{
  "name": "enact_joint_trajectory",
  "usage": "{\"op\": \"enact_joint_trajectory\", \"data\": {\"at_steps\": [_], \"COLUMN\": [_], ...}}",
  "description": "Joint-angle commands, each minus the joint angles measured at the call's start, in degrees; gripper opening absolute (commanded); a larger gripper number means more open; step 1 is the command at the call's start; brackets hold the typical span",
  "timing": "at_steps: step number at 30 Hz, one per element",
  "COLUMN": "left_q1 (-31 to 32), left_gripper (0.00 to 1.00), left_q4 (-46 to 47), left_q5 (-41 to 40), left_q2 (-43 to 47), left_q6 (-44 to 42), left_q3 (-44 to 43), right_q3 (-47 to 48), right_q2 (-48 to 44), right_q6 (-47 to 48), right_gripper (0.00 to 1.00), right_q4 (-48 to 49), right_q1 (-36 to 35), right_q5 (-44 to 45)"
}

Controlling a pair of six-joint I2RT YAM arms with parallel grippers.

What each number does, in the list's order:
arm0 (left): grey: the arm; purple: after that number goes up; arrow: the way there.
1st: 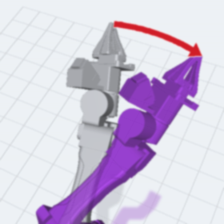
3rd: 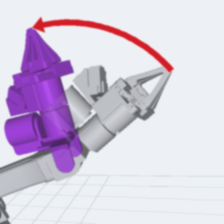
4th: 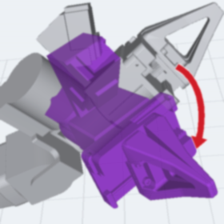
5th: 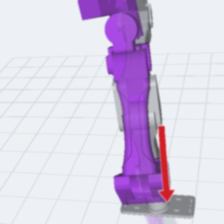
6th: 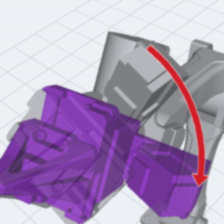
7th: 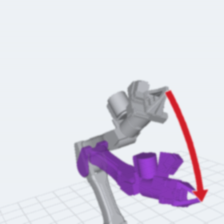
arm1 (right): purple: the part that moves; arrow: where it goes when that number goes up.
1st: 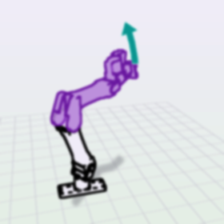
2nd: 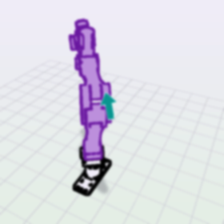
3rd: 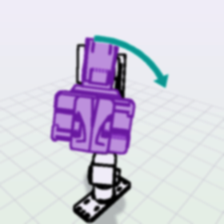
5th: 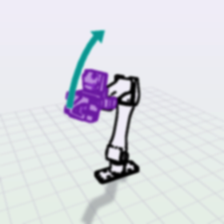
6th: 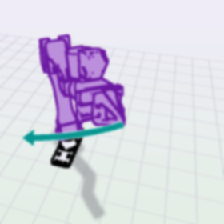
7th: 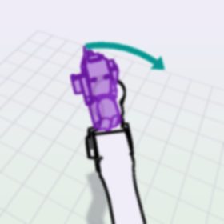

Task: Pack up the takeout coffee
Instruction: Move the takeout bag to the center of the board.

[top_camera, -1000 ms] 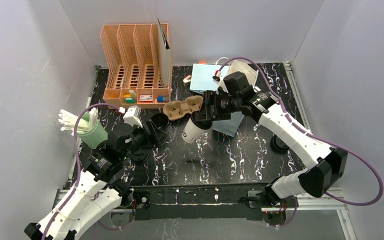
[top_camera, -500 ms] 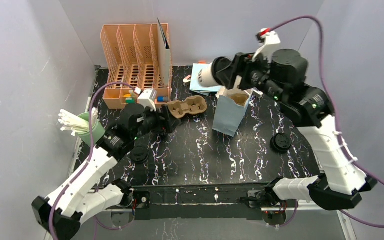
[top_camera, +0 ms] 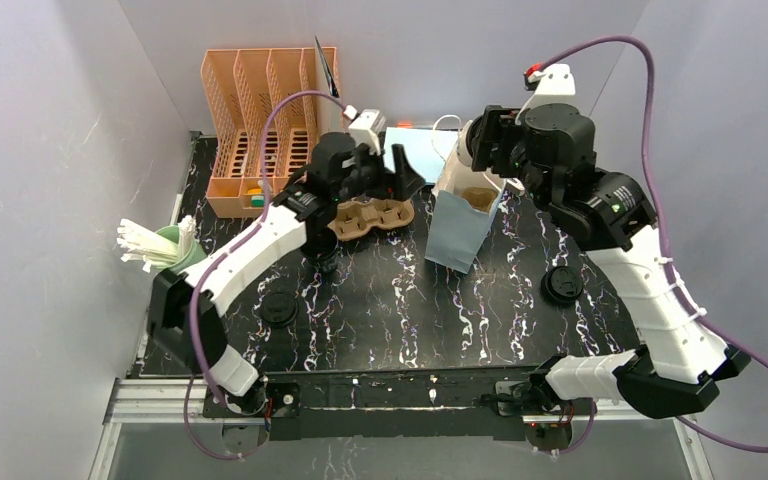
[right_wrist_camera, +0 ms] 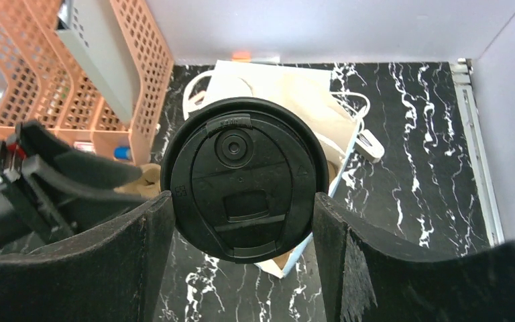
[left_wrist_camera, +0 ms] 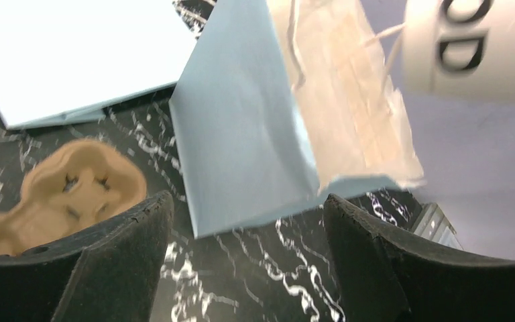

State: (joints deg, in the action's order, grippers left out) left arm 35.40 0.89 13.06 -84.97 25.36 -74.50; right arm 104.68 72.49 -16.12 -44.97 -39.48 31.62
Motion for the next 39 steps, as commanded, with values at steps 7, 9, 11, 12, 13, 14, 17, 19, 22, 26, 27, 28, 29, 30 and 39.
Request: {"op": "enact_joint_trajectory", "data": {"at_steps": [7,9,11,12,13,14,17,19,22,26,27,28,29,30,39], "left_q1": [6.0,6.6,7.0,7.1,7.4,7.5,8.6,9.6,11.1,12.8,13.0,13.2,13.3,13.4,15.6], "left_gripper": [0.78,0.74,0.65,0.58,0.50,0.43,0.23,0.14,0.06,0.04,0.04,0.03,0.02,0.02,0.00], "left_q4": [5.2,5.1,4.2,3.6,3.2,2.5,0.0,-1.9,-5.2,-7.5,-7.8,-8.0,-8.2,-8.3,-5.5], "left_q5": [-0.3,-1.2,-2.8,-3.7,-4.4,-5.0,-7.0,-8.6,-11.9,-15.6,-16.2,-16.9,-17.2,-18.0,-22.0], "left_q2": [-15.8,-18.0,-19.8,-20.5,-21.1,-21.4,-21.2,-20.1,-17.8,-13.5,-12.4,-11.4,-10.2,-9.1,0.7], "left_q6": [-3.7,-4.1,-4.5,-4.7,-4.8,-5.1,-6.0,-6.6,-6.8,-4.6,-3.5,-2.5,-1.4,-0.4,9.3], "left_q3": [-17.7,-19.6,-21.3,-22.0,-22.5,-23.1,-24.4,-24.7,-24.9,-22.4,-21.4,-20.4,-19.2,-18.2,-6.2], "right_q3": [-4.6,-4.6,-4.3,-4.1,-4.0,-3.9,-2.4,-0.2,1.7,0.9,0.9,1.4,2.2,3.7,9.5], "right_q2": [0.9,1.1,1.2,1.0,0.8,0.5,0.8,2.5,4.4,3.1,2.7,2.4,2.2,2.3,4.5], "right_q6": [-2.2,-2.3,-2.5,-2.6,-2.7,-2.7,-2.7,-3.0,-4.3,-5.7,-5.9,-6.1,-6.2,-6.4,-8.4], "right_gripper": [0.34,0.34,0.34,0.34,0.34,0.34,0.32,0.32,0.32,0.32,0.32,0.32,0.32,0.32,0.33], "right_q4": [-1.5,-1.8,-2.3,-2.4,-2.4,-2.5,-3.9,-6.8,-10.7,-11.3,-11.6,-12.1,-12.9,-13.8,-24.6], "right_q1": [-0.1,-0.1,-0.1,-0.1,-0.1,-0.1,-0.1,-0.1,-0.1,-0.1,-0.1,-0.1,-0.1,-0.1,-0.1], "right_q5": [0.0,0.3,0.1,-0.1,-0.8,-1.4,-5.3,-7.6,-8.8,-7.4,-7.3,-7.3,-7.3,-7.5,-16.3]}}
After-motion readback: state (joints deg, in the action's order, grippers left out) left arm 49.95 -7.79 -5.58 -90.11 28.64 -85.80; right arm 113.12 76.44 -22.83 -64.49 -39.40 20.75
